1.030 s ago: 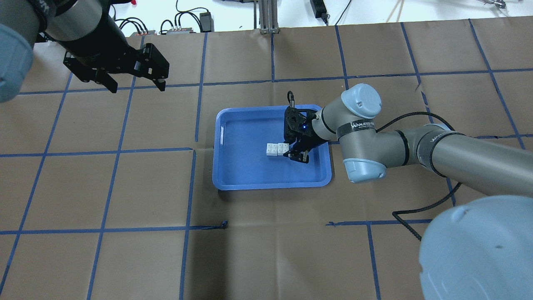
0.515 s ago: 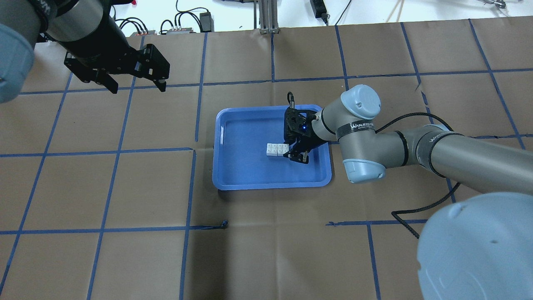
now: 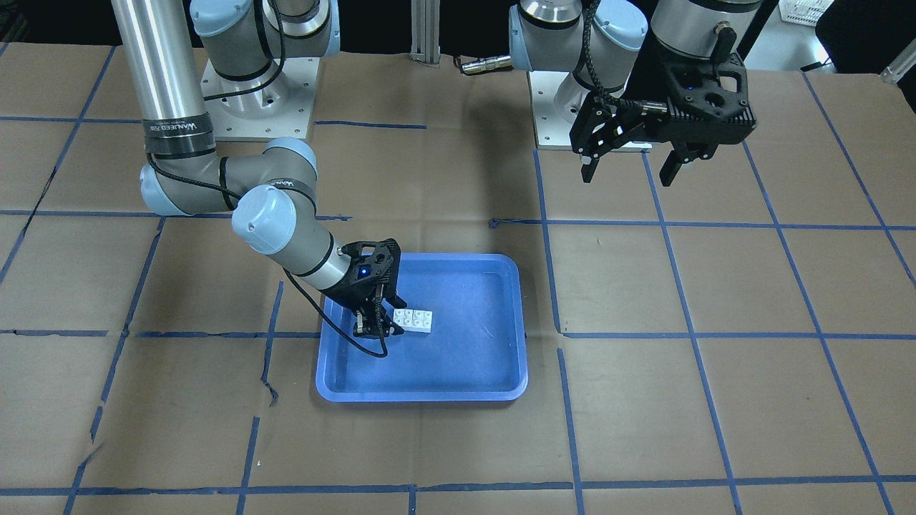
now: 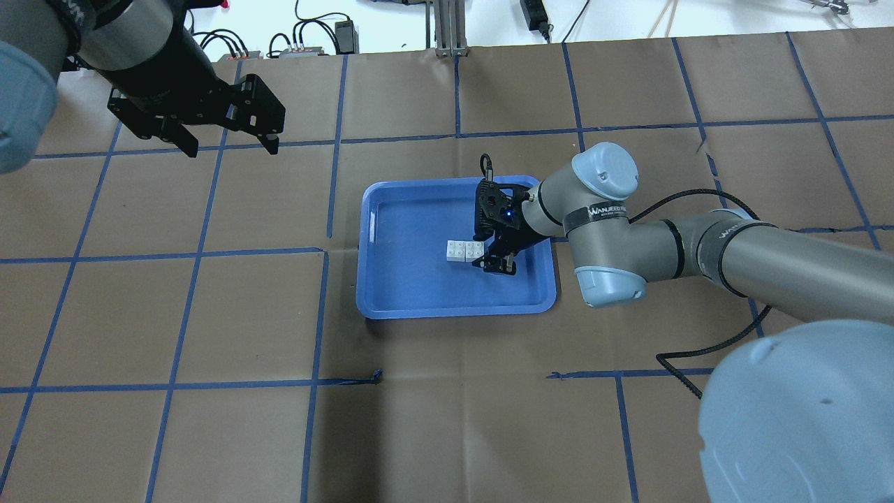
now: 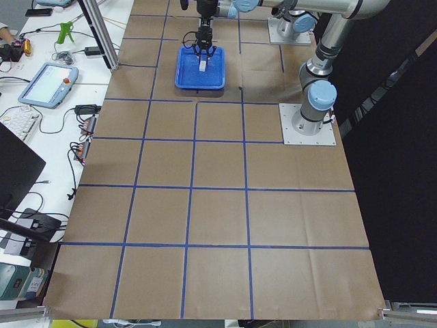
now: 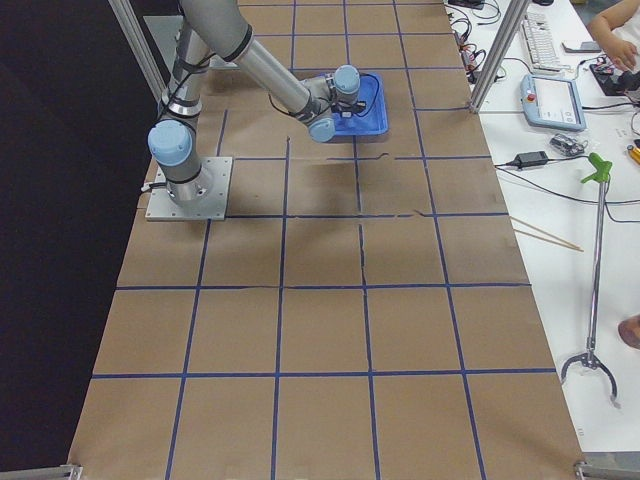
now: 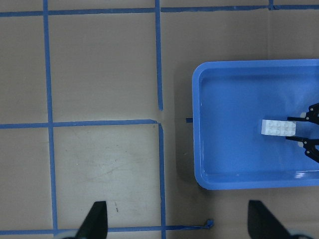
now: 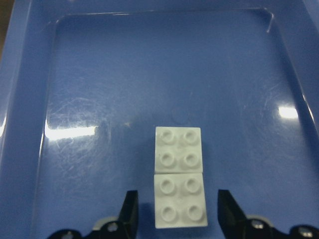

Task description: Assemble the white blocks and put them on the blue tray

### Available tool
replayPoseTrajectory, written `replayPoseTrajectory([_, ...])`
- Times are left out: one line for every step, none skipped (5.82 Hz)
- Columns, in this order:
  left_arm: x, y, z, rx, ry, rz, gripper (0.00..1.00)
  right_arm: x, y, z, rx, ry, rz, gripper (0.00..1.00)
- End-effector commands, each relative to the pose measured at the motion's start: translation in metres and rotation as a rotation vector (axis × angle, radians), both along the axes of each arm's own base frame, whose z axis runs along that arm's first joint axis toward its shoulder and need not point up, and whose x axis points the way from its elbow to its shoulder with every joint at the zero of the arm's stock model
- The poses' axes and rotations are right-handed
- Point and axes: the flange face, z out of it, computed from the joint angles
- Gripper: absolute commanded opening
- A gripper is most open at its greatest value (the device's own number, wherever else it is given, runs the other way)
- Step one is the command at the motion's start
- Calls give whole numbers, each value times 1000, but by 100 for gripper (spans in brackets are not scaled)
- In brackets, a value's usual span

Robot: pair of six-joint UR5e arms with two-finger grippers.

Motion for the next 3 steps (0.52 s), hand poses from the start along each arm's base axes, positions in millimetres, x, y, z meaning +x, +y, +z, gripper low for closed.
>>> replayPoseTrajectory([0, 0, 0, 0, 0, 0, 99, 1, -1, 3, 14, -10, -31, 100])
replayPoseTrajectory([0, 0, 0, 0, 0, 0, 99, 1, -2, 10, 12, -11, -51, 100])
replayPoseTrajectory([0, 0, 0, 0, 0, 0, 99, 0, -7, 16, 17, -9, -90, 100])
